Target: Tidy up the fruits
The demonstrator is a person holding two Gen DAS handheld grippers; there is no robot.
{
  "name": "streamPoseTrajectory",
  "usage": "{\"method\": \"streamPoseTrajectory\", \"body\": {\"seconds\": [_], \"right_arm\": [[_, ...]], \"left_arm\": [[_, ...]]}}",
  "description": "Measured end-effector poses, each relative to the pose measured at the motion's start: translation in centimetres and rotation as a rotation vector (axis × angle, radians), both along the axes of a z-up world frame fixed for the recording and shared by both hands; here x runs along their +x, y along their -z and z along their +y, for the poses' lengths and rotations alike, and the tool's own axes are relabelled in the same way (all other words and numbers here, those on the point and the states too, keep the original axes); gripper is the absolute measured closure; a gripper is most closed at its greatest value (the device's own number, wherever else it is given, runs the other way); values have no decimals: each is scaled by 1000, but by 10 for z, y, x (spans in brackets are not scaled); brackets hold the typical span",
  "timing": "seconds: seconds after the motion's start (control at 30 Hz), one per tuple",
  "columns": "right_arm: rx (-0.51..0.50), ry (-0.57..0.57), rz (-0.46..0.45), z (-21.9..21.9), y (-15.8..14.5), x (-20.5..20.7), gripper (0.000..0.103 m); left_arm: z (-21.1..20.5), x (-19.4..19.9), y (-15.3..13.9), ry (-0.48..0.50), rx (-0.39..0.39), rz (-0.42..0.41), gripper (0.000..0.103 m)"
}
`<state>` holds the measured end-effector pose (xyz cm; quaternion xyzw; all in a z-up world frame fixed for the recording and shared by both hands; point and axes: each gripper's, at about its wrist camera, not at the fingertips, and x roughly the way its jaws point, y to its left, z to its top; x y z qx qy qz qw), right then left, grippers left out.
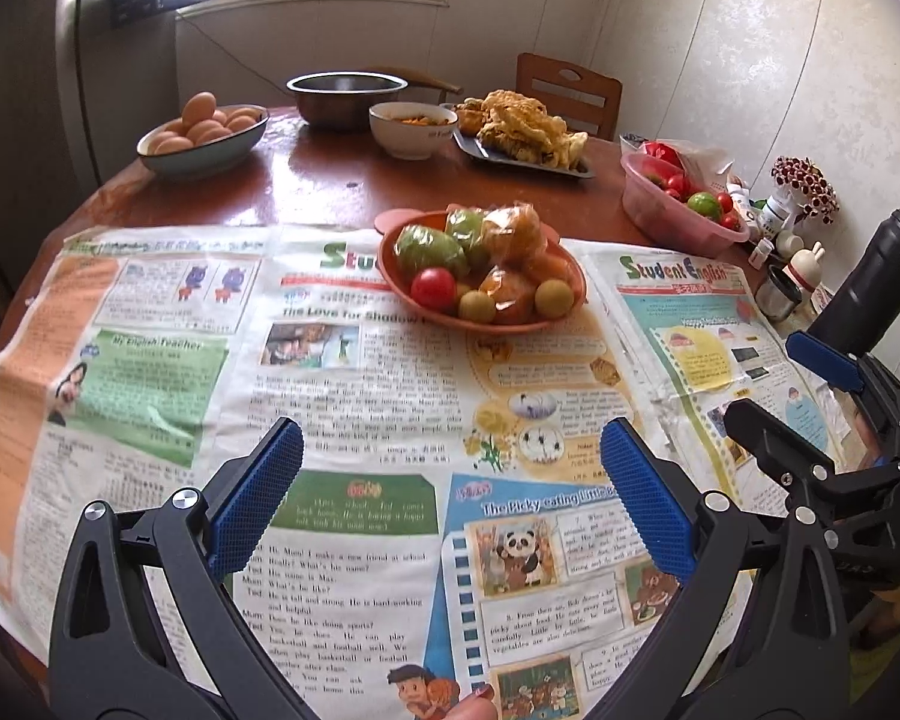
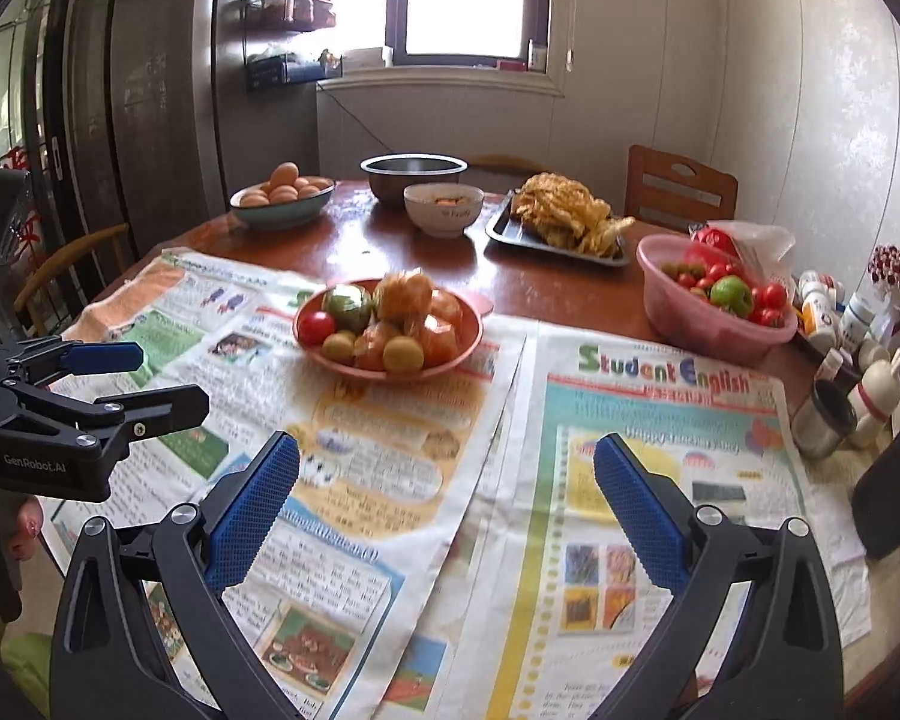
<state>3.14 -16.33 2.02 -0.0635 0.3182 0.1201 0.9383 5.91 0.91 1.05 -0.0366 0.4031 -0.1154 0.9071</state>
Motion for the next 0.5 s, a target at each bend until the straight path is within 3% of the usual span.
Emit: {"method": "streamPoseTrajectory", "body": {"seconds": [0.5], "right_arm": [[22, 37, 31, -1, 19, -8, 4]], "left_arm": [[2, -10, 14, 1, 10, 12, 10]]}}
